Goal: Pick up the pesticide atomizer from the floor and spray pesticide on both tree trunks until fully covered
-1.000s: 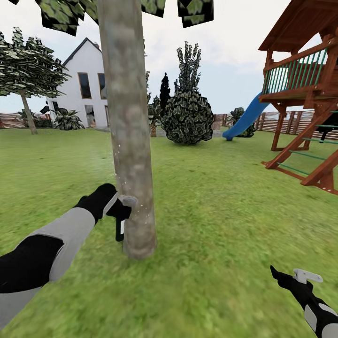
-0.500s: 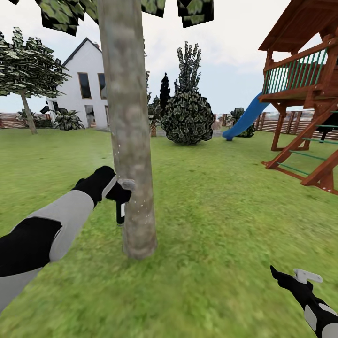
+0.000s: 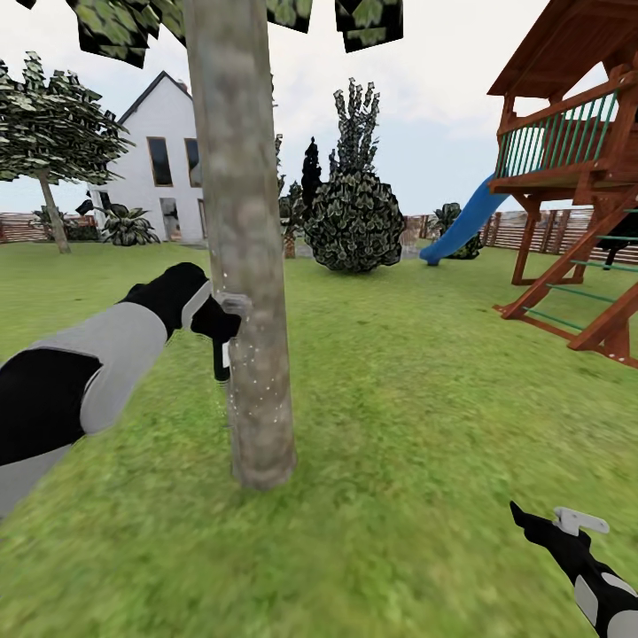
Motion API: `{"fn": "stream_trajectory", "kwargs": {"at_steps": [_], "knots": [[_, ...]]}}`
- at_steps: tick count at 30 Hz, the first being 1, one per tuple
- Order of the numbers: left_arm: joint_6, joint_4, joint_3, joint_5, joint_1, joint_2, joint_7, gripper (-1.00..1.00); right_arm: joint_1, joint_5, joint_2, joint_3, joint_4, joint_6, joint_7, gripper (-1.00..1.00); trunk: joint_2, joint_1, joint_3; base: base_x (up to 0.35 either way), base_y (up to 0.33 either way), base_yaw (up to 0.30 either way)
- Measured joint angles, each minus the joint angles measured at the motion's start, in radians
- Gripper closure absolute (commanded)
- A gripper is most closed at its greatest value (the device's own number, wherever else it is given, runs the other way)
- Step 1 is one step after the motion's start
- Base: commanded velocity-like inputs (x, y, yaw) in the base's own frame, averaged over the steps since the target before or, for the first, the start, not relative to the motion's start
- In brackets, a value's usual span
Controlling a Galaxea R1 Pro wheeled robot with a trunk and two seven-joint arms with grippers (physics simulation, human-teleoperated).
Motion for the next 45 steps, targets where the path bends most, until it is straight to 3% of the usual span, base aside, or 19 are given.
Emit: {"fn": "stream_trajectory", "kwargs": {"at_steps": [9, 16, 24, 27, 29, 43, 45], "knots": [[0.0, 0.075, 0.003, 0.005, -0.138, -0.015, 0.0, 1.0, 0.0, 0.0, 0.0, -0.001, 0.0, 0.0, 0.0, -1.0, 0.0, 0.0, 0.0, 0.0, 0.0, 0.0], [0.0, 0.123, 0.001, 0.003, -0.207, -0.018, 0.0, 1.0, 0.0, 0.0, 0.0, 0.0, 0.0, 0.0, 0.0, -1.0, 0.0, 0.0, 0.0, 0.0, 0.0, 0.0], [0.0, 0.141, -0.003, 0.006, -0.209, -0.03, 0.0, 1.0, 0.0, 0.0, 0.0, 0.0, 0.0, 0.0, 0.0, -1.0, 0.0, 0.0, 0.0, 0.0, 0.0, 0.0], [-0.001, 0.144, -0.005, 0.005, -0.165, -0.045, -0.001, 1.0, 0.0, 0.0, 0.0, 0.0, 0.0, 0.0, 0.001, -1.0, 0.0, 0.0, 0.0, 0.0, 0.0, 0.0], [-0.003, 0.143, -0.003, 0.006, -0.08, -0.055, -0.002, 1.0, 0.0, 0.0, 0.0, 0.0, 0.0, 0.0, 0.0, -1.0, 0.0, 0.0, 0.0, 0.0, 0.0, 0.0], [-0.028, 0.141, -0.005, 0.003, 0.262, -0.057, -0.003, 1.0, 0.0, 0.0, 0.0, 0.0, 0.0, 0.0, 0.003, -1.0, 0.0, 0.0, 0.0, 0.0, 0.0, 0.0], [-0.068, 0.139, -0.005, 0.005, 0.331, -0.058, -0.003, 1.0, 0.0, 0.0, 0.0, 0.0, 0.0, 0.0, 0.003, -1.0, 0.0, 0.0, 0.0, 0.0, 0.0, 0.0]]}}
